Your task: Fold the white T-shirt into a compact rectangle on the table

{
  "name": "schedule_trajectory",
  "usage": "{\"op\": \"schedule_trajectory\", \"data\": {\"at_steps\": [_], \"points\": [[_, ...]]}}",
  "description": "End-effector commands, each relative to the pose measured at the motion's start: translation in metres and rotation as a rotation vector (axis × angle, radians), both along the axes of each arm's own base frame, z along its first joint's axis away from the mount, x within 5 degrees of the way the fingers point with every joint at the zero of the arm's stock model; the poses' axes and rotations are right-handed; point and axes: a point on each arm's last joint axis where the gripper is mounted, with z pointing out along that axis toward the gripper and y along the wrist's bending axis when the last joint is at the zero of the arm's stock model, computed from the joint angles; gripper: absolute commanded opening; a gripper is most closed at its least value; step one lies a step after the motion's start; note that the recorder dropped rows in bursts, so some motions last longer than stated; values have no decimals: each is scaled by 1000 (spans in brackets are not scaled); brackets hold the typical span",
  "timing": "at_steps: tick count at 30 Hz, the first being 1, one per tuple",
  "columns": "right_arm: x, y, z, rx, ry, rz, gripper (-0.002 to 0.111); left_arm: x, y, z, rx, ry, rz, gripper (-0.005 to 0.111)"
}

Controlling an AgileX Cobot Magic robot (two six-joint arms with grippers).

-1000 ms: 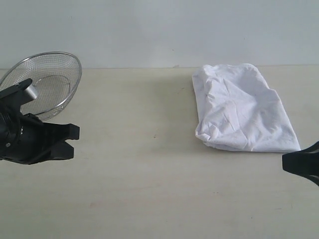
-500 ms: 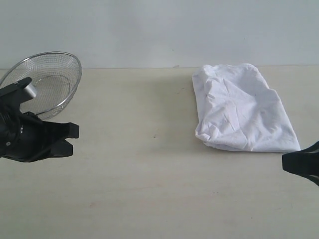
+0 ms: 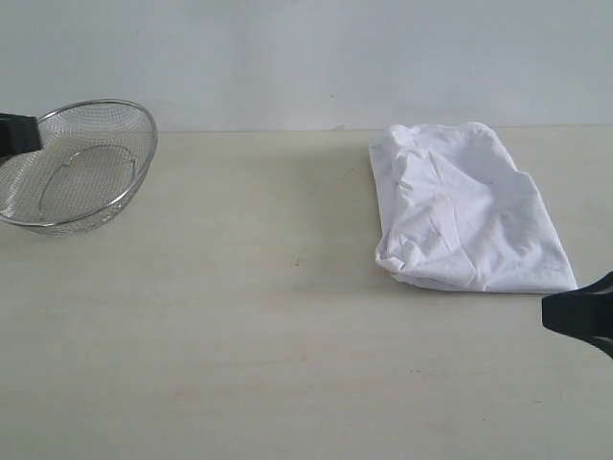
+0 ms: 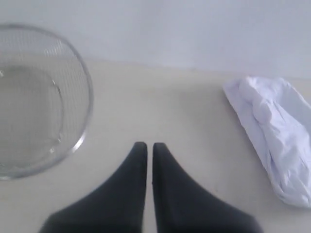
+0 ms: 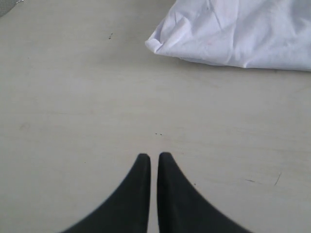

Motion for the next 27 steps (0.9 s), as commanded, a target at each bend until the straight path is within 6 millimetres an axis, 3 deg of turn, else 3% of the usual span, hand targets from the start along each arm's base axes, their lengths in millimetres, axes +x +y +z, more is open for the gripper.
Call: {"op": "schedule_trajectory", "data": {"at_steps": [1,7,12,22,27], "points": [[-1,0,0,-5,-10,4,1,-37,18,-2,104,-174,64,5],[-1,0,0,-5,-10,4,1,-90,40,-44,161,-293,170,5],[-1,0,0,-5,-10,4,1,-115,53,-75,162,-371,260,5],[-1,0,0,-5,-10,4,1,-132,60,-66,180,-491,328,5],[-1,0,0,-4,-9,3,1,-133,59,-69,195,-466,327,5]]}}
